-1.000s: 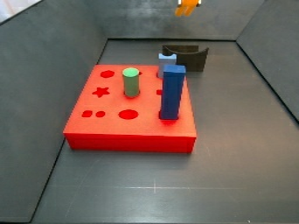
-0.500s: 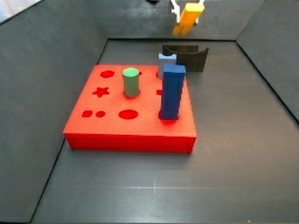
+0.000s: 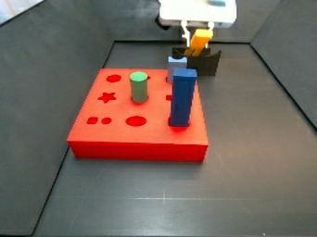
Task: Pick up the square-circle object. Move up. Rotate the square-circle object. Place the square-circle object on the fixture. Regrasp the square-circle object. Move to above the board. Insert the square-circle object.
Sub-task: Place the square-circle object on the fixture, then regrasp the square-circle object.
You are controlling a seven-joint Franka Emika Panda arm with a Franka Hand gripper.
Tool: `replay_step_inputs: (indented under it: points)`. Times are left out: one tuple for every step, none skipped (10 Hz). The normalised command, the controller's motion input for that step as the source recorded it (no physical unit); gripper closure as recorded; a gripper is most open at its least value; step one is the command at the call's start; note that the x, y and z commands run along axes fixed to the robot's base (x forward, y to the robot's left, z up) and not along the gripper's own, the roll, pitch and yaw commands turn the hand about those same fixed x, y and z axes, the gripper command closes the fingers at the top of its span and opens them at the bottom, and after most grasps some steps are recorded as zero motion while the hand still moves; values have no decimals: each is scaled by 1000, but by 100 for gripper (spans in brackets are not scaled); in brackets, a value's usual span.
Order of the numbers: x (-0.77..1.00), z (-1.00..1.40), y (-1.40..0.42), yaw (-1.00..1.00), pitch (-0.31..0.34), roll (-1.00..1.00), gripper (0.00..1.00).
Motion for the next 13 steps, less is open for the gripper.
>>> replay_step_inputs:
  points:
    - [118, -506, 83, -159, -6, -159, 100]
    - [93, -343, 104, -126, -35, -127, 100]
    - [76, -319, 119, -103, -51, -115, 100]
    - [75, -319, 118, -72, -52, -114, 100]
    - [74, -320, 115, -55, -51, -114, 100]
    - [0, 0, 0, 0, 0, 0, 0]
    - [0, 1000, 0, 33, -22, -2, 0]
    - [-6, 1000, 2, 38, -18, 1, 0]
    - [-33, 1000, 5, 44, 6, 20, 0]
    - [-37, 1000, -1, 45, 23, 37, 0]
    - [-43, 1000, -1, 37, 49, 50, 0]
    - [-39, 859, 2, 26, 69, 48, 0]
    - [-33, 681, 6, 14, 82, 46, 0]
